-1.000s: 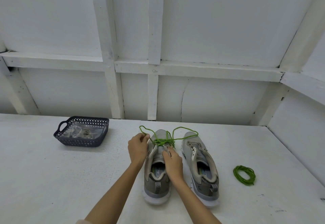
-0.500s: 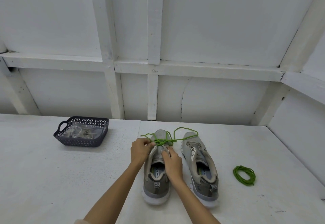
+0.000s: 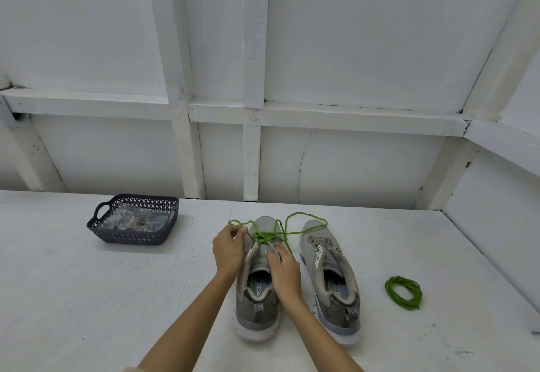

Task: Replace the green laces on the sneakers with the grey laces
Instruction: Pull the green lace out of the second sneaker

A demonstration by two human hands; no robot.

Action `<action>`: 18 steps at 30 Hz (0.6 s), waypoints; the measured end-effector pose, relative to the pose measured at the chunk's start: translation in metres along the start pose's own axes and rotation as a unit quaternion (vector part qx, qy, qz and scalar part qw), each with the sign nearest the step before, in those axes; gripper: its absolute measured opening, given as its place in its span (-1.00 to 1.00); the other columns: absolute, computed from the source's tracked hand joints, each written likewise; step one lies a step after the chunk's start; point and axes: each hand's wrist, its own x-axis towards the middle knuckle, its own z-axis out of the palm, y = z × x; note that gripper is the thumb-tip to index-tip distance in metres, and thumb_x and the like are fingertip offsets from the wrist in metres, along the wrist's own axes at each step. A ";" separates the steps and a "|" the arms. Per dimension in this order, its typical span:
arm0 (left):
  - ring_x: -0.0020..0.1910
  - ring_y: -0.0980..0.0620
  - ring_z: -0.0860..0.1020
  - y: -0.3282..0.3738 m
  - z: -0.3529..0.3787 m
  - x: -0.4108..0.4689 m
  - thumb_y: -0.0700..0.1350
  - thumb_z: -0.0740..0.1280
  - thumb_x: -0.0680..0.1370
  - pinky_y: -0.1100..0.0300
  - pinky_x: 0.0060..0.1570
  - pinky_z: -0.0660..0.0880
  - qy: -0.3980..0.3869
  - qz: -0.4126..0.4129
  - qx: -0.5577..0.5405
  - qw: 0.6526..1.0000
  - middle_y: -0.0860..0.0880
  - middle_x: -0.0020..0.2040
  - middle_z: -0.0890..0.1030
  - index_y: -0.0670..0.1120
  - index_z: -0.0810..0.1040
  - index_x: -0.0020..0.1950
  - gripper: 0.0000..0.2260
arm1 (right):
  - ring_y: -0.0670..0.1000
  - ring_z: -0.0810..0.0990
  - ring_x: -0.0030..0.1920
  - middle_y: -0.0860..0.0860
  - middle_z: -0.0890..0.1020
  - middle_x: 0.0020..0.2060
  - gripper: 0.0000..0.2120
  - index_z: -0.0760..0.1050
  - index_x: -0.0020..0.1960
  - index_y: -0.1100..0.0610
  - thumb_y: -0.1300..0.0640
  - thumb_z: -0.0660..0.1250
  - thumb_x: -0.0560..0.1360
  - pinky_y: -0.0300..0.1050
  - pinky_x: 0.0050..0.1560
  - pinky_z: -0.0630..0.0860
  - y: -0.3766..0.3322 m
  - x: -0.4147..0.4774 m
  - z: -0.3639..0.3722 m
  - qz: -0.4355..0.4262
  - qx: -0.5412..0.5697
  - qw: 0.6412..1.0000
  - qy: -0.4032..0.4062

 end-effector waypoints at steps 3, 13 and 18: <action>-0.12 0.02 0.55 -0.002 0.003 0.001 0.00 0.41 0.52 0.17 -0.14 0.38 -0.070 -0.002 0.037 0.997 0.01 -0.19 0.61 -0.10 0.62 -0.10 -0.83 | 0.11 0.51 0.26 0.04 0.54 0.28 -0.67 0.49 0.32 0.13 0.07 0.21 0.60 -0.10 0.16 0.39 0.000 0.000 0.001 -0.005 0.002 1.000 0.002; -0.01 0.03 0.53 0.001 0.001 -0.001 -0.01 0.42 0.52 0.15 0.01 0.43 -0.042 -0.019 -0.003 0.999 0.00 -0.06 0.58 -0.17 0.59 0.03 -0.76 | 0.08 0.43 0.36 0.07 0.47 0.38 -0.63 0.45 0.37 0.16 0.08 0.21 0.60 -0.12 0.27 0.34 0.001 0.000 0.002 0.000 0.002 1.000 -0.001; -0.22 -0.08 0.53 -0.002 0.002 -0.001 -0.06 0.40 0.53 0.16 -0.26 0.31 -0.005 0.005 -0.002 1.000 0.01 -0.33 0.56 -0.08 0.54 -0.29 -0.78 | 0.10 0.51 0.23 0.04 0.56 0.25 -0.71 0.52 0.26 0.14 0.08 0.21 0.60 -0.13 0.09 0.38 0.000 0.000 0.002 -0.009 0.004 1.000 0.000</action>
